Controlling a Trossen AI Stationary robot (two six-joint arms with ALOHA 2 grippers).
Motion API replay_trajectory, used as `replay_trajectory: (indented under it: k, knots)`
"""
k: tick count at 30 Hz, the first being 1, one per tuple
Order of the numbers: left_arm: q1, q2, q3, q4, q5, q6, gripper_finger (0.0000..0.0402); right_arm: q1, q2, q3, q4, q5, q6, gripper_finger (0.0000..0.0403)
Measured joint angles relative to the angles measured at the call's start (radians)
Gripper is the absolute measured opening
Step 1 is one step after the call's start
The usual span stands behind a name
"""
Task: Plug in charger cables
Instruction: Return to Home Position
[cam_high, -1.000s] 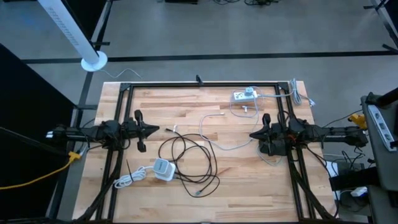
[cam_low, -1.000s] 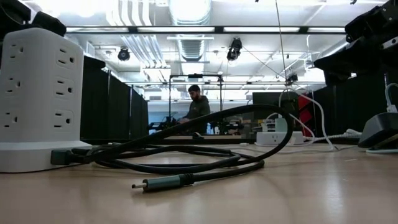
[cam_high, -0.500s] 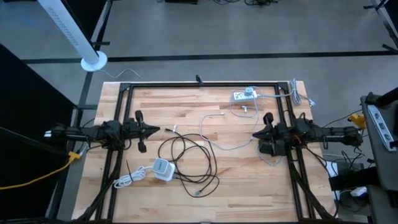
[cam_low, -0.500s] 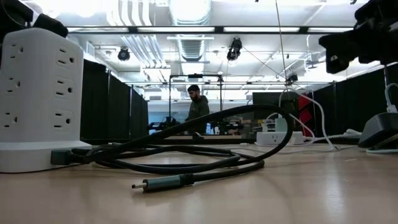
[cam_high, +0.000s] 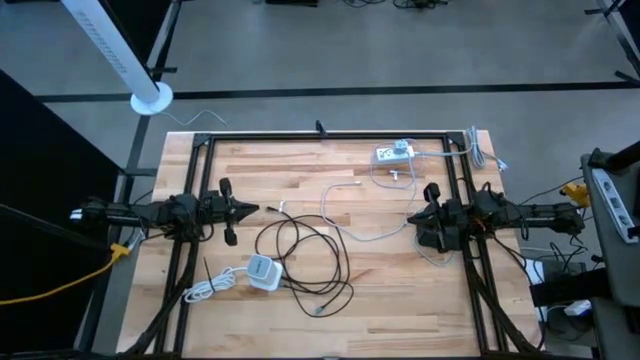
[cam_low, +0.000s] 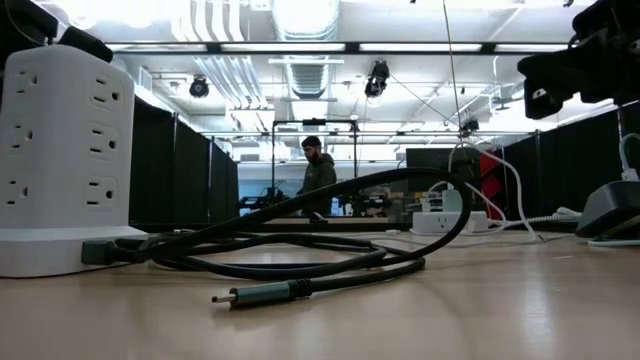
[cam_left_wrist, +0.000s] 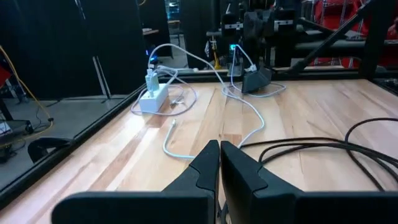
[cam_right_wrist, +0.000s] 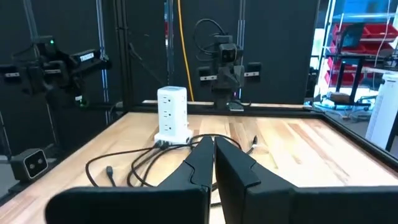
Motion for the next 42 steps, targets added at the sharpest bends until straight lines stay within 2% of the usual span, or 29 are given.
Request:
replay_trajectory:
  k: [42]
  knots:
    - [0.0, 0.053, 0.0, 0.002, 0.0, 0.0, 0.0, 0.0, 0.013, 0.0, -0.015, 0.002, 0.002, 0.0]
